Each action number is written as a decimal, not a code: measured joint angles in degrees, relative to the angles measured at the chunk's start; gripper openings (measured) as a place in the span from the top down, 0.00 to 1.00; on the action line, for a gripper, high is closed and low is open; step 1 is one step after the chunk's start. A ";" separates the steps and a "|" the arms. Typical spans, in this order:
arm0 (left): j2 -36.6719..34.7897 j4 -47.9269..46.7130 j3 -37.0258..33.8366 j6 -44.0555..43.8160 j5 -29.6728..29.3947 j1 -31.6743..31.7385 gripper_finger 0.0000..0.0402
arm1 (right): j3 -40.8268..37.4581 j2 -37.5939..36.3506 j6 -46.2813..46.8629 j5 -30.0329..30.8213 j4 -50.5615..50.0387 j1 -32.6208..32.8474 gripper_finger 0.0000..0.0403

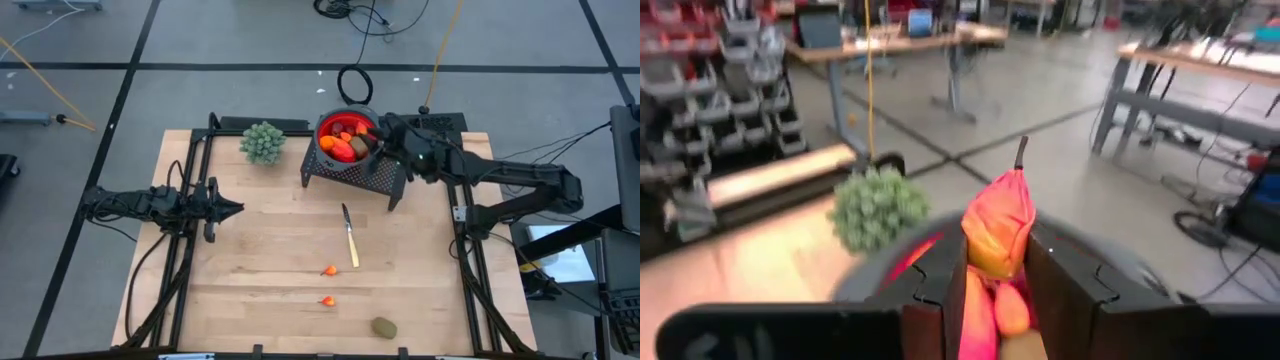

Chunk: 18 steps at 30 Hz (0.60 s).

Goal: Pick & Place Fruit
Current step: Put the orange pear into the red strainer bowl on the shelf

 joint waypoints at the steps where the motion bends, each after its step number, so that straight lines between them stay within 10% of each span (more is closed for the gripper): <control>1: 0.00 0.00 0.00 -0.01 0.00 0.00 0.94 | 0.00 0.01 -0.04 -1.86 -1.27 -1.23 0.78; 18: 0.04 -0.07 0.00 -0.84 -0.02 0.00 0.94 | 0.20 6.32 1.51 -25.16 -7.24 -17.58 0.78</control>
